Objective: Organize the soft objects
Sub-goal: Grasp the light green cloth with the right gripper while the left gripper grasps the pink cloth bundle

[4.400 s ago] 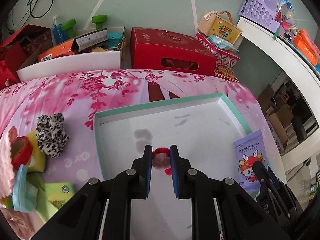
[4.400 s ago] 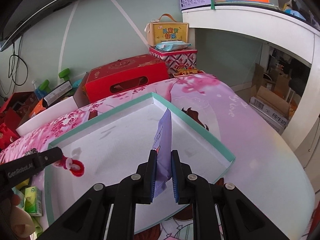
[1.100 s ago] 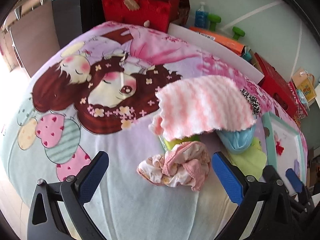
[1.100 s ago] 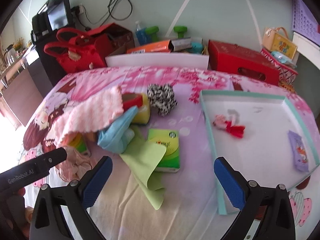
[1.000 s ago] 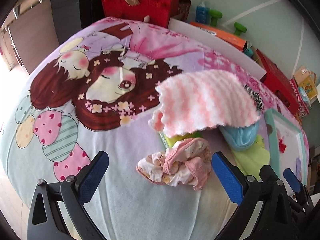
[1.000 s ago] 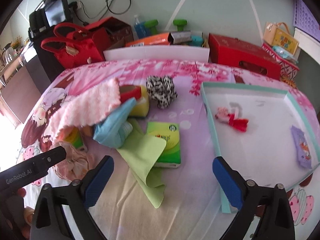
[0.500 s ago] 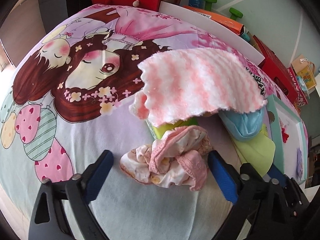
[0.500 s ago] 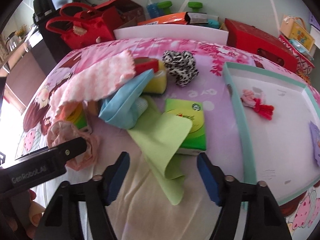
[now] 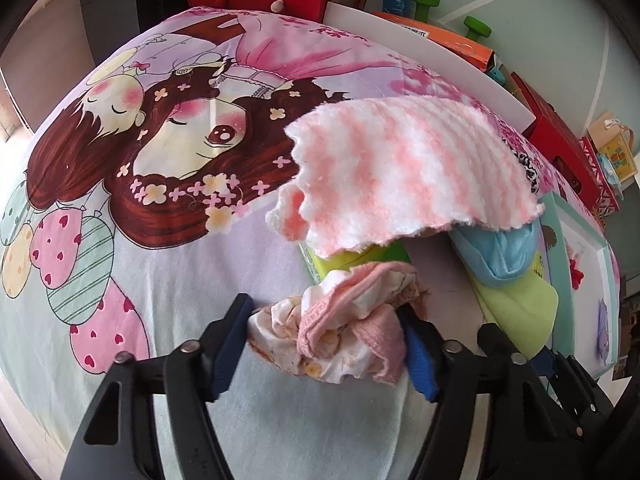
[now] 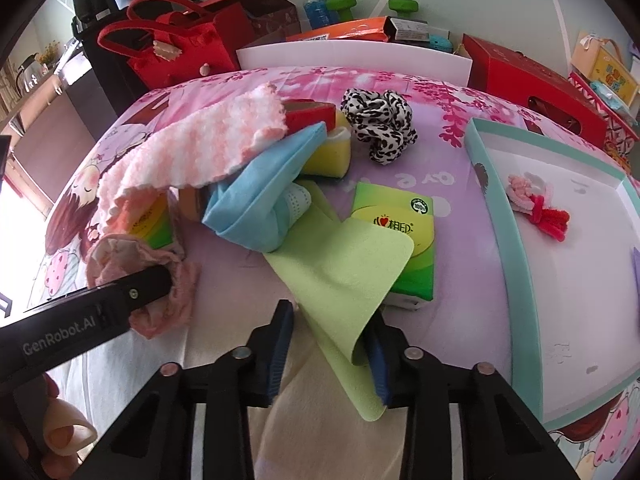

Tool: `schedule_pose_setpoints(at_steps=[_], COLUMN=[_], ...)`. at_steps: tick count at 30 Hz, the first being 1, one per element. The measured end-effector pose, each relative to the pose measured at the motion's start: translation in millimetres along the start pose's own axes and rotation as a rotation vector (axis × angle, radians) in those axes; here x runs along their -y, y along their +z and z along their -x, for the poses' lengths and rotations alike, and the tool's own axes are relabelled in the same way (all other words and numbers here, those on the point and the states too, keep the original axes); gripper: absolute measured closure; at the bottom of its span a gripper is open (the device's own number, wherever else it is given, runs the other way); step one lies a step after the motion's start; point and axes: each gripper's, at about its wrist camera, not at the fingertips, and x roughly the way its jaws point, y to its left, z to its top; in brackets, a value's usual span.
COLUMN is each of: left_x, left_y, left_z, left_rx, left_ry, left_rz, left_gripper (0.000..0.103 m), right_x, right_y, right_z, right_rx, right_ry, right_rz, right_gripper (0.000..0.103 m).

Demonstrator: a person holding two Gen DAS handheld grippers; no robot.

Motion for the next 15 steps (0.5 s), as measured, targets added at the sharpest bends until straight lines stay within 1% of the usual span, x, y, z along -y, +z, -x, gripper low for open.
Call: schedule_pose_setpoints(at_steps=[1,3,4,6,11,12,15], left_x=[0,-1,-2,-4,-9,-10,-12], left_y=[0,1,1,2,4,3,3], left_z=[-1,0,0,2,4,5,8], left_rx=[0.002,0.005,0.008,0.014,0.018,0.018,0.020], left_ry=[0.000,-0.001,-0.003,-0.016,-0.043,-0.049,-0.073], left_rz=[0.002,0.002,0.003,0.012,0.037,0.039,0.042], left_gripper=[0.041,0.053,0.055,0.062,0.074,0.076,0.078], right_x=[1,2,2,2,2,2,1], right_y=[0,0,1,1,2,3,4], right_z=[0,1,1,2,6,8,13], right_rx=[0.002,0.005,0.006,0.010,0.028,0.036,0.057], right_ry=[-0.001,-0.001,0.001,0.007,0.021,0.024,0.032], right_rz=[-0.003,-0.005,-0.006,-0.007,-0.011,-0.012,-0.010], right_gripper=[0.069,0.072,0.074,0.079,0.093,0.094,0.096])
